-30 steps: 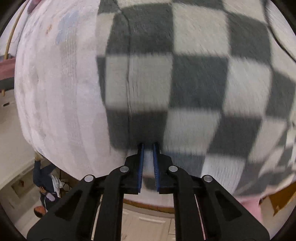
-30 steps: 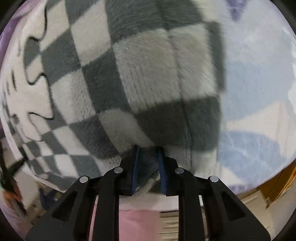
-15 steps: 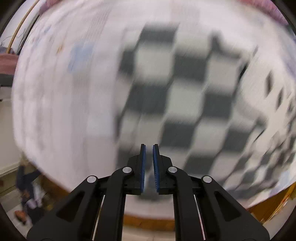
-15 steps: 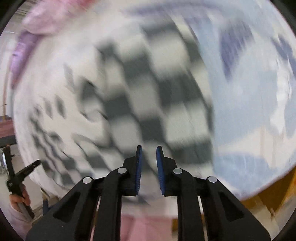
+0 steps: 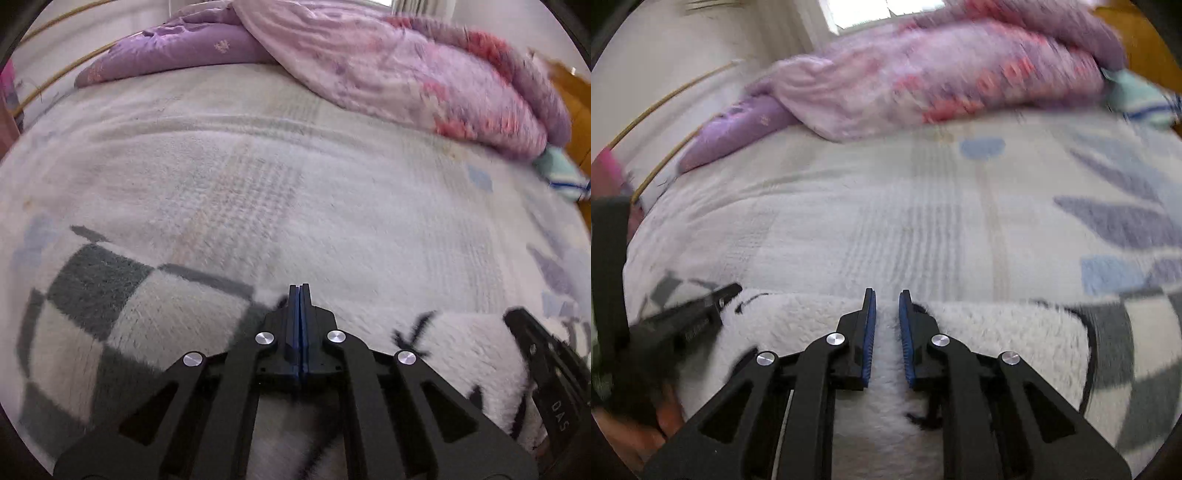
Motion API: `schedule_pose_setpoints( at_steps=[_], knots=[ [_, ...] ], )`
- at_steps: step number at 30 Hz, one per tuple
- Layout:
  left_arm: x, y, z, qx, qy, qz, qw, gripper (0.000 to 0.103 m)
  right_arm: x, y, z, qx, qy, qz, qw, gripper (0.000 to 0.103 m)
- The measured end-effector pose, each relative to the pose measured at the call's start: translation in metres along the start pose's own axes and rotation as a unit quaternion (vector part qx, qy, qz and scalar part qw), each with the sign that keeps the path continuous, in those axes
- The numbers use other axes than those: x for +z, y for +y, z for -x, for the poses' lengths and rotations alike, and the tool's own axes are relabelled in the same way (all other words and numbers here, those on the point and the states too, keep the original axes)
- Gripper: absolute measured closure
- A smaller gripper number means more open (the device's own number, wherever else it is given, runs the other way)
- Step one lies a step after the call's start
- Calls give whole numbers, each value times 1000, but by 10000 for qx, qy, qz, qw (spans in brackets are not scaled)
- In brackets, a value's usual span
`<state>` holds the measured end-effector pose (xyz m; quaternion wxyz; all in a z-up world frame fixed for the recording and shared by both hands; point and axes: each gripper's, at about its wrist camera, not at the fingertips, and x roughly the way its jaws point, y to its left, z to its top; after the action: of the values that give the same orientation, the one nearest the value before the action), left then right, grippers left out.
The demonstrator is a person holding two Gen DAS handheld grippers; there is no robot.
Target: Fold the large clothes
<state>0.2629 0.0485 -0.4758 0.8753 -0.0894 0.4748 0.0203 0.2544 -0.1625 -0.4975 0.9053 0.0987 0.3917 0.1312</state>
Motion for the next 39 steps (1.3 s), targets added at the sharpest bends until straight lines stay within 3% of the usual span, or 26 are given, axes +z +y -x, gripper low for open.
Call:
schedule_pose_setpoints(
  at_steps=[1,3,5,7,8,11,13,15,17,19,20,22,24,28,29,31,33,34,36,39],
  knots=[
    [3,14,-6,132,-22,36,9999,101,1,-2,0,-20,31,-7,10000,103],
    [7,48,-10,106,-72,113,9999,100,3,-25,13,-526,-25,185,9984,103],
    [13,76,-9,366,-132,43,9992,100,4,-64,26,-954,-12,-300,9950,103],
    [17,97,-2,379,-129,-93,9992,100,2,-109,45,-1058,34,-1028,9891,103],
    [18,100,3,572,-159,-301,9978,100,4,-119,58,-1401,55,-926,9858,103],
    [10,105,24,915,-184,-920,9914,100,7,-117,91,-2025,250,-294,9785,103],
    [9,104,35,1089,-41,-1137,9875,100,5,-121,103,-2285,476,-465,9713,103],
    [11,103,52,1686,4,-1180,9786,101,4,-126,120,-2489,699,-844,9623,99],
    [10,118,71,1392,193,-750,9872,101,-1,-124,133,-2278,925,-1164,9623,99],
    [-4,131,75,1282,634,-476,9886,101,-20,-120,125,-2151,1609,-1341,9539,97],
    [-23,139,72,1288,1067,-396,9851,101,-32,-118,126,-1967,1823,-1501,9516,97],
    [-56,146,76,1188,1535,-389,9802,101,-57,-109,124,-1921,2466,-1618,9360,99],
    [-78,145,90,1276,1677,-480,9764,101,-81,-98,136,-1993,2758,-1530,9278,102],
    [-99,147,117,1302,2090,-243,9689,101,-119,-82,158,-1983,3527,-1935,8938,102],
    [-106,145,125,1362,2351,-235,9621,101,-123,-72,163,-1878,3696,-2012,8875,98],
    [-110,134,134,1351,2536,-341,9572,100,-117,-54,167,-1707,3625,-1953,8951,97],
    [-117,118,147,967,2509,-293,9627,100,-102,-28,160,-1367,3401,-1660,9155,97],
    [-121,114,147,859,2529,-275,9633,100,-100,-22,152,-1252,3418,-1644,9168,97],
    [-136,97,132,724,2714,-404,9589,101,-109,-11,128,-943,3629,-1893,9075,97],
    [-174,83,115,694,3141,-531,9454,101,-149,4,106,-833,4255,-1945,8799,98]
  ],
)
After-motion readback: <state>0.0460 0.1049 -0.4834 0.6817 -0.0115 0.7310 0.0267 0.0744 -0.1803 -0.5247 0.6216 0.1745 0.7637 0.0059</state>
